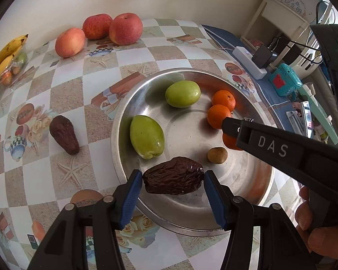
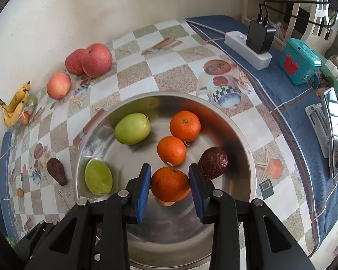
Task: Organize fruits
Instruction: 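Carry date and tangerine over the steel bowl and release both, then move left tool toward a small brown kiwi while right tool approaches another red date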
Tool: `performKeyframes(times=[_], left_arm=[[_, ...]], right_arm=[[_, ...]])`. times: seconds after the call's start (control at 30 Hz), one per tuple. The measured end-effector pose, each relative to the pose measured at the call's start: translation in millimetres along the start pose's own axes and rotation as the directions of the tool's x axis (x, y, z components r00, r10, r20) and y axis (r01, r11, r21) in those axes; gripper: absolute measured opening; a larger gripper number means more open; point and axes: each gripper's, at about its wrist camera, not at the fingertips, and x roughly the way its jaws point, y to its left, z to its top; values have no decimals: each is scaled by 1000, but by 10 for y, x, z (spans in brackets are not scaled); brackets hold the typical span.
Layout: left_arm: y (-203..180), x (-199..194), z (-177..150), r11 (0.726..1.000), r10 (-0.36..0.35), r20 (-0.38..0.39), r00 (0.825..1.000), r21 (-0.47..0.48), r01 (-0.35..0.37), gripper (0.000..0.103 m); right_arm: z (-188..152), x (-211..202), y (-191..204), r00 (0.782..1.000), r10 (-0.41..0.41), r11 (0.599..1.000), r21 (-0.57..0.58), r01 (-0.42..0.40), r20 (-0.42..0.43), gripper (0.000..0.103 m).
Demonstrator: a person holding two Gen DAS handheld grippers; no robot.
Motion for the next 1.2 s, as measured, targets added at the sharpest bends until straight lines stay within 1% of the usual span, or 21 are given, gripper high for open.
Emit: performKeyframes(times=[0.23, 0.67, 0.73, 0.77, 0.87, 0.93, 1.0, 1.1, 1.2], left_arm=[[2, 22, -2, 1000, -3, -6, 1000, 0, 3, 60], [16, 33, -3, 1000, -9, -12, 1000, -9, 9, 61], [18, 27, -2, 1000, -10, -10, 1000, -10, 10, 61], [20, 20, 1, 1000, -11, -7, 1000, -11, 11, 61], [39, -12, 19, 1000, -19, 6, 1000, -18, 19, 66], [61, -32, 35, 999, -24, 12, 1000, -25, 24, 69], [99, -55, 54, 999, -24, 17, 1000, -40, 25, 71], [181, -88, 83, 997, -24, 24, 999, -74, 26, 73], [269, -129, 103, 994, -22, 32, 999, -105, 25, 74]], right_arm=[[-12, 45, -28, 1000, -14, 1000, 10, 14, -13, 36], [-7, 27, -34, 1000, -19, 1000, 13, 19, -2, 38], [-6, 29, -38, 1000, -20, 1000, 15, 20, -1, 45], [-7, 32, -40, 1000, -21, 1000, 16, 21, -2, 47], [-3, 30, -48, 1000, -24, 1000, 18, 24, 3, 50], [0, 22, -64, 1000, -26, 999, 24, 26, 10, 61], [6, 5, -84, 999, -29, 999, 32, 28, 22, 64], [10, -10, -107, 998, -49, 998, 36, 47, 34, 75], [13, -12, -138, 998, -58, 997, 49, 56, 37, 76]])
